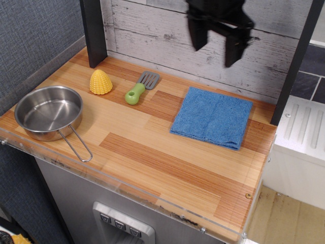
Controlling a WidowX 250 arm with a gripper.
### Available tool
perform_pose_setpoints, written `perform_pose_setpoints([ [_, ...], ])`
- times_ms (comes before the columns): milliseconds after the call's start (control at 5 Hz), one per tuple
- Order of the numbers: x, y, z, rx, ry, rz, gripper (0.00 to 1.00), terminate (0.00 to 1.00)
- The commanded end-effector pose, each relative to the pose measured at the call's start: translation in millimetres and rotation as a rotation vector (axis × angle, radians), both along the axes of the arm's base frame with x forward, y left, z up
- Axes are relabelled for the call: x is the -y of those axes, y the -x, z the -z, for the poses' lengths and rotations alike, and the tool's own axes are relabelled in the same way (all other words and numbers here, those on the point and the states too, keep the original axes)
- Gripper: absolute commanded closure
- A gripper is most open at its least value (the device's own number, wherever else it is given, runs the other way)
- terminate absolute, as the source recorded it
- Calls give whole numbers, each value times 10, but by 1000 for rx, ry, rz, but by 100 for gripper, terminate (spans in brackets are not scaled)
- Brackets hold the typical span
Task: PICK UP THE BLUE TOWEL AND PUT ANOTHER SIDE OF THE TABLE
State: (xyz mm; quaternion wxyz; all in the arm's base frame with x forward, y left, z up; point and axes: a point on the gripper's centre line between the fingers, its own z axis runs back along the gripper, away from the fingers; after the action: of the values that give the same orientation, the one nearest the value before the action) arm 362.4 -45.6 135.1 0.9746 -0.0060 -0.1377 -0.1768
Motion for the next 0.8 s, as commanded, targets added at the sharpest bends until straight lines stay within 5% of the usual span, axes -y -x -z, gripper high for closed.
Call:
perform_pose_setpoints([
  [0,-313,458,-199,4,-28,-75,0,0],
  [400,-593,598,-117,-20,12,-195,0,0],
  [600,-685,608,0,-91,120,-91,0,0],
])
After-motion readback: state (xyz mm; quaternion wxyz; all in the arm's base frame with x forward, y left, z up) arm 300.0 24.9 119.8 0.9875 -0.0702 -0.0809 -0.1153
